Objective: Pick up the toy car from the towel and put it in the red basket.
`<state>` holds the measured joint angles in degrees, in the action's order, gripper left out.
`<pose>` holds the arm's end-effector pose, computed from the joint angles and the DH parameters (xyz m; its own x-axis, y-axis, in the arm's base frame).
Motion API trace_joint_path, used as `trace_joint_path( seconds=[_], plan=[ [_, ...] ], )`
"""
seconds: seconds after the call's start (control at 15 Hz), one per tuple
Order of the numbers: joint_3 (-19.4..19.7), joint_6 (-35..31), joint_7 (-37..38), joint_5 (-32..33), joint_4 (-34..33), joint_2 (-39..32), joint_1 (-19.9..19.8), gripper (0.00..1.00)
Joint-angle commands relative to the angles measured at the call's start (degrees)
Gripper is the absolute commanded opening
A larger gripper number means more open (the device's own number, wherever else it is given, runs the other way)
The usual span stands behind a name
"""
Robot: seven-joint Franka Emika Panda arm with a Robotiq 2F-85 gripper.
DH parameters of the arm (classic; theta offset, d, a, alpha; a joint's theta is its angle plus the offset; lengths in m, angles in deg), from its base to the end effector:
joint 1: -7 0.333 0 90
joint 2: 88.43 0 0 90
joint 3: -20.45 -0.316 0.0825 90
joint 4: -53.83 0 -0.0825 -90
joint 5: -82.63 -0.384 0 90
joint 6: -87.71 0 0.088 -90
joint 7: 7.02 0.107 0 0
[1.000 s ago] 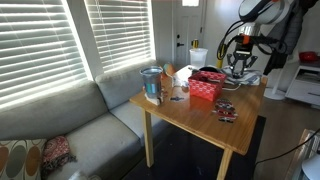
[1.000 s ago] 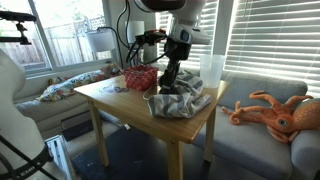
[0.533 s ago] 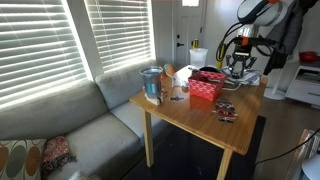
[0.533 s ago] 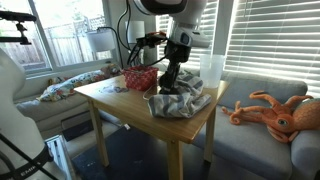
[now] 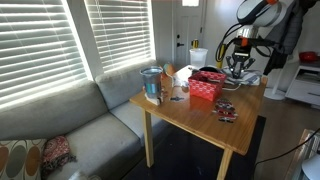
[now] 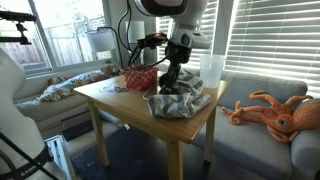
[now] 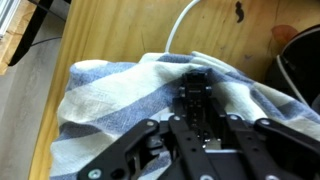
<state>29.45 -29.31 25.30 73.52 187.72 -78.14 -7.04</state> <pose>0.4319 -0.1749 0.3983 0.5003 -0.8449 -0.1895 -0.8651 -0.4969 -0.0685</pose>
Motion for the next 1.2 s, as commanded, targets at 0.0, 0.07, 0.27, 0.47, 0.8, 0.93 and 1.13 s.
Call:
trace_joint_path(
  seconds=[0.0, 0.07, 0.27, 0.47, 0.8, 0.93, 1.13],
  plan=[
    [-0.3, 1.3, 1.7, 0.0, 0.7, 4.3, 0.3, 0.07],
    [-0.5, 2.3, 1.7, 0.5, 1.0, 5.9, 0.3, 0.07],
    [-1.6, 7.2, -0.1, 0.8, 1.6, 11.9, 0.8, 0.07],
    [-3.4, 9.8, -2.6, -0.9, 1.0, 17.0, 2.1, 0.07],
    [-8.4, 12.3, -3.4, -2.2, -0.3, 20.8, 6.2, 0.07],
    [-10.0, 12.2, -3.2, -2.9, -0.5, 20.7, 7.8, 0.07],
    [-11.7, 10.0, -3.4, -5.2, 0.2, 20.0, 10.1, 0.07]
  ],
)
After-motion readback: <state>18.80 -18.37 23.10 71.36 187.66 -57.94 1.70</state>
